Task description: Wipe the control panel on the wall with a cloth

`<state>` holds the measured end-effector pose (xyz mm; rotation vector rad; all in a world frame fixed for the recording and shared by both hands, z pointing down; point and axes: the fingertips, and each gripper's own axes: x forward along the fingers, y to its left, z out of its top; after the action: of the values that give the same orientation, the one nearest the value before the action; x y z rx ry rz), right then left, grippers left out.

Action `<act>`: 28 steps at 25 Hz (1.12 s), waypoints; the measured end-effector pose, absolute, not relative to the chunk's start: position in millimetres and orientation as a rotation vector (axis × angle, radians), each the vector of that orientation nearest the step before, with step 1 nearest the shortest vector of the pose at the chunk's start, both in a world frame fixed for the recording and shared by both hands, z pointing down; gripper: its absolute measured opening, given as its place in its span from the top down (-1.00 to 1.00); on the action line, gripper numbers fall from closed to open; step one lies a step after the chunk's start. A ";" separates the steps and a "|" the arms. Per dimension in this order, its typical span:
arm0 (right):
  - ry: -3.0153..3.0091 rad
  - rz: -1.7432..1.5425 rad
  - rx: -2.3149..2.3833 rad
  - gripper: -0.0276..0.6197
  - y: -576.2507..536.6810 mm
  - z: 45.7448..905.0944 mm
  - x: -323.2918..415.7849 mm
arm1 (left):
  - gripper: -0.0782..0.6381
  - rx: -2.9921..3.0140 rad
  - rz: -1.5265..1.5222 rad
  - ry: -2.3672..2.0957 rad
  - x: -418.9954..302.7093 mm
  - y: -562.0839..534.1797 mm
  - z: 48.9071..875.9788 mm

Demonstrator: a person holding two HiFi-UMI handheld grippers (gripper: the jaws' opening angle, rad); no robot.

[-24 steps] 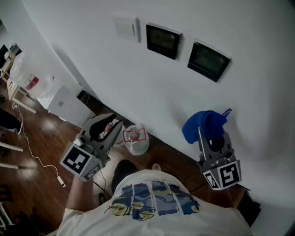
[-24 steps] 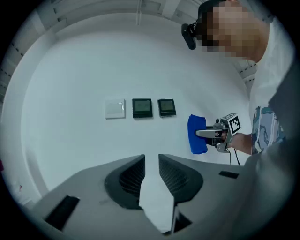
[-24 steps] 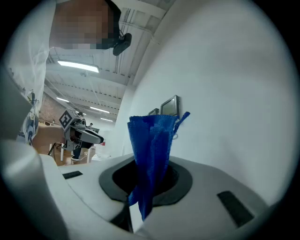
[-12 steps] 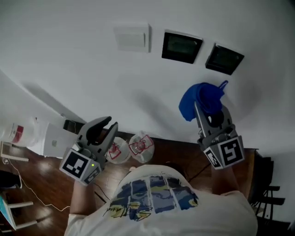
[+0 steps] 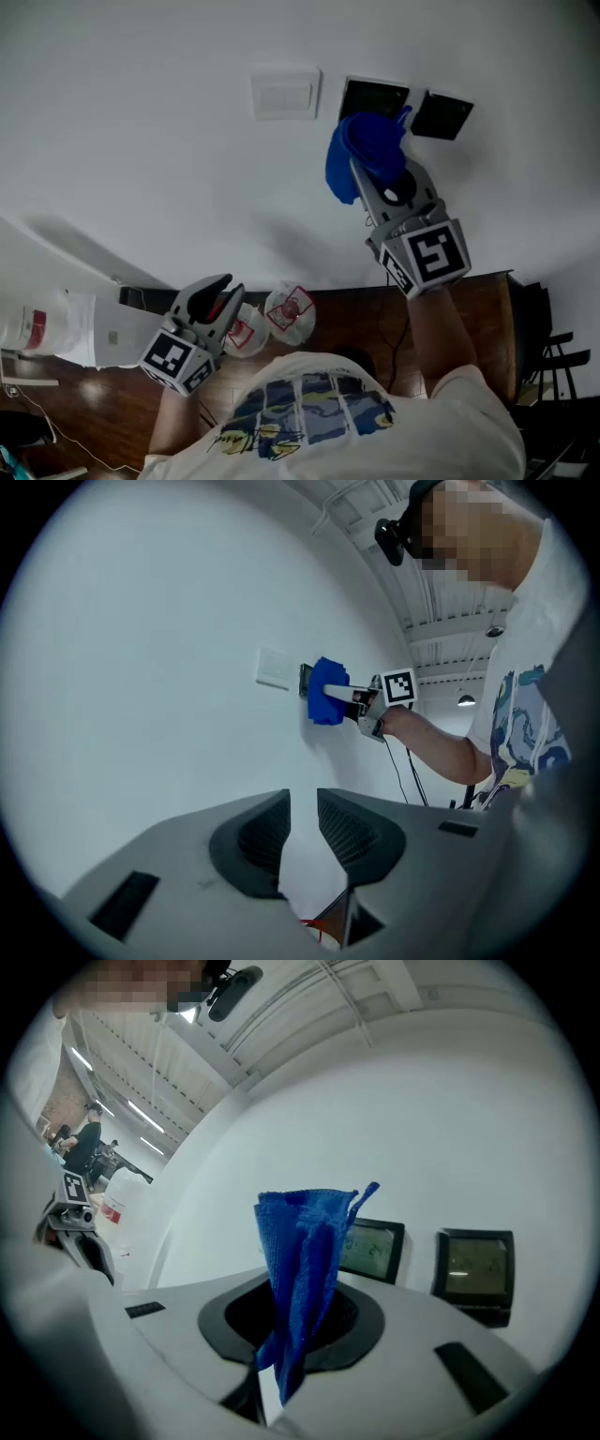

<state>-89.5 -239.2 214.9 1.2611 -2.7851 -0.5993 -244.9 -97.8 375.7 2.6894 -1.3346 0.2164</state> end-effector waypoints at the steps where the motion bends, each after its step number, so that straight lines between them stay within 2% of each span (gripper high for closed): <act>1: -2.782 -0.611 1.267 0.69 -243.3 210.7 -94.6 | 0.58 2.692 0.218 -1.334 -244.2 -96.9 376.2; 13: -2.722 -0.701 1.313 0.69 -273.9 176.7 -95.9 | 0.58 2.698 0.180 -1.323 -214.0 -103.3 375.9; 28: -2.584 -0.698 1.512 0.69 -286.5 177.2 21.8 | 0.58 2.693 0.175 -1.279 -181.6 -111.0 385.4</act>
<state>21.8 -286.5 177.2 1.5123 -2.5841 -0.6979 -181.6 -111.0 385.4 2.6934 -1.2794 0.1749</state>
